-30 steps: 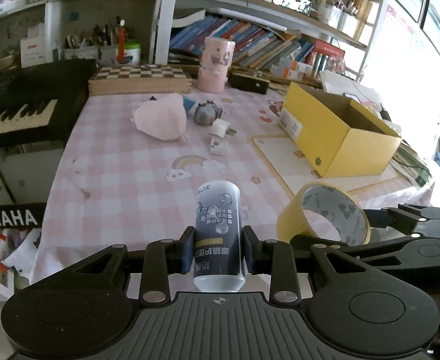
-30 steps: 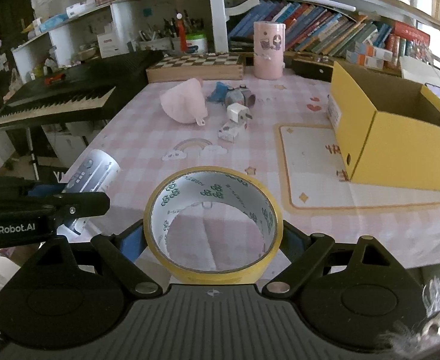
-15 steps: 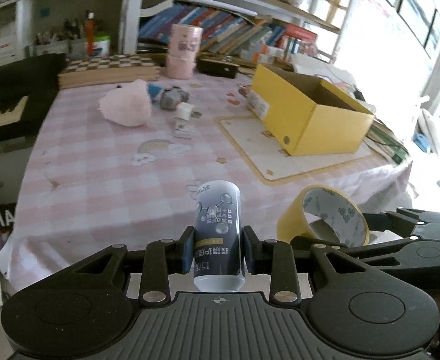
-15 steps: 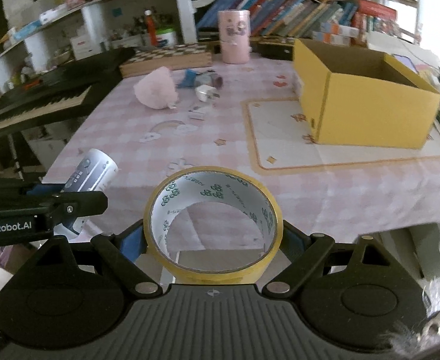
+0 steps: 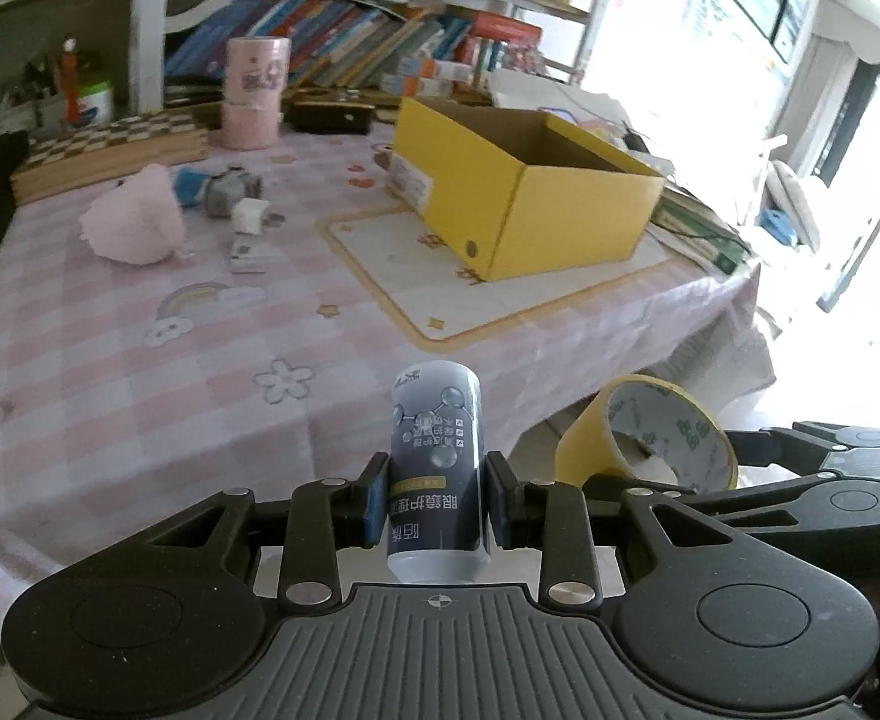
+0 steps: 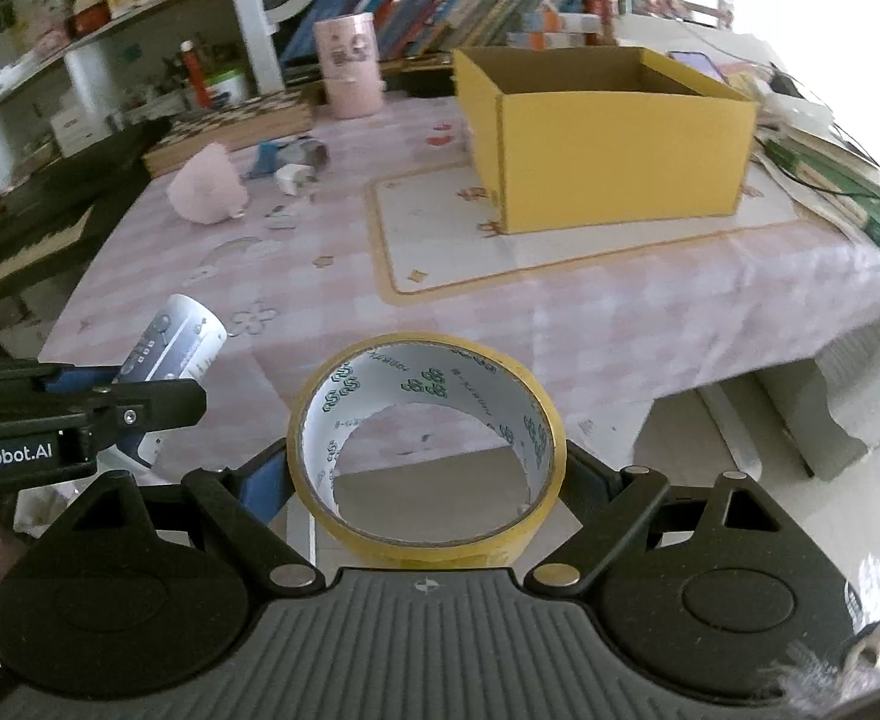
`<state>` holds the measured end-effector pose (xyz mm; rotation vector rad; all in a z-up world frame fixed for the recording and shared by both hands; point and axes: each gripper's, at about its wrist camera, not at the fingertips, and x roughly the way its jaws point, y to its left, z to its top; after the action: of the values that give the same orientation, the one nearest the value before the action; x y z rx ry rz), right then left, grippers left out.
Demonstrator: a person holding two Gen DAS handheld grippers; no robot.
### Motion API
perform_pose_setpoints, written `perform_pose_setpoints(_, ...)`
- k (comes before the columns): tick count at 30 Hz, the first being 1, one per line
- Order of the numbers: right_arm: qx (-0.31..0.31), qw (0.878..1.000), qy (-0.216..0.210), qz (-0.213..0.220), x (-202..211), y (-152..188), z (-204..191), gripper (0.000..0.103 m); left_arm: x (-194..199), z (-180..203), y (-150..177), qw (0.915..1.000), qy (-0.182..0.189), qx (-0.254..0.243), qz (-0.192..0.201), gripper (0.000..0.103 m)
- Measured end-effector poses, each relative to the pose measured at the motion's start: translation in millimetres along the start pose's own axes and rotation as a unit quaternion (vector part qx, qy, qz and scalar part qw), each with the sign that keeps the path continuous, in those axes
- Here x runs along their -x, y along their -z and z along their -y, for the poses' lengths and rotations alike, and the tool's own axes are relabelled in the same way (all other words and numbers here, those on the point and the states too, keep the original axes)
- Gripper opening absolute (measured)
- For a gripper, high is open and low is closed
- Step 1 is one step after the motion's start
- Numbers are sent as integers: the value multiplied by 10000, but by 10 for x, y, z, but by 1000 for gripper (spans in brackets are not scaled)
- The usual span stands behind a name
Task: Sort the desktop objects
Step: 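Carry the spray bottle and tape roll with both tools toward the yellow box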
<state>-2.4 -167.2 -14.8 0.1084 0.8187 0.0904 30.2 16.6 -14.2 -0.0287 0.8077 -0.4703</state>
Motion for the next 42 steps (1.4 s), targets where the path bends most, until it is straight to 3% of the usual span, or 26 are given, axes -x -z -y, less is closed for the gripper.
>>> perform_pose_setpoints(10, -316, 9992, 249, 0, 65, 37, 234, 88, -144, 201, -67, 9992, 251, -274, -120, 31)
perform_pose_setpoints(42, -374, 9982, 442, 151, 83, -129, 546, 88, -369, 450, -282, 9977, 418, -536, -66, 31)
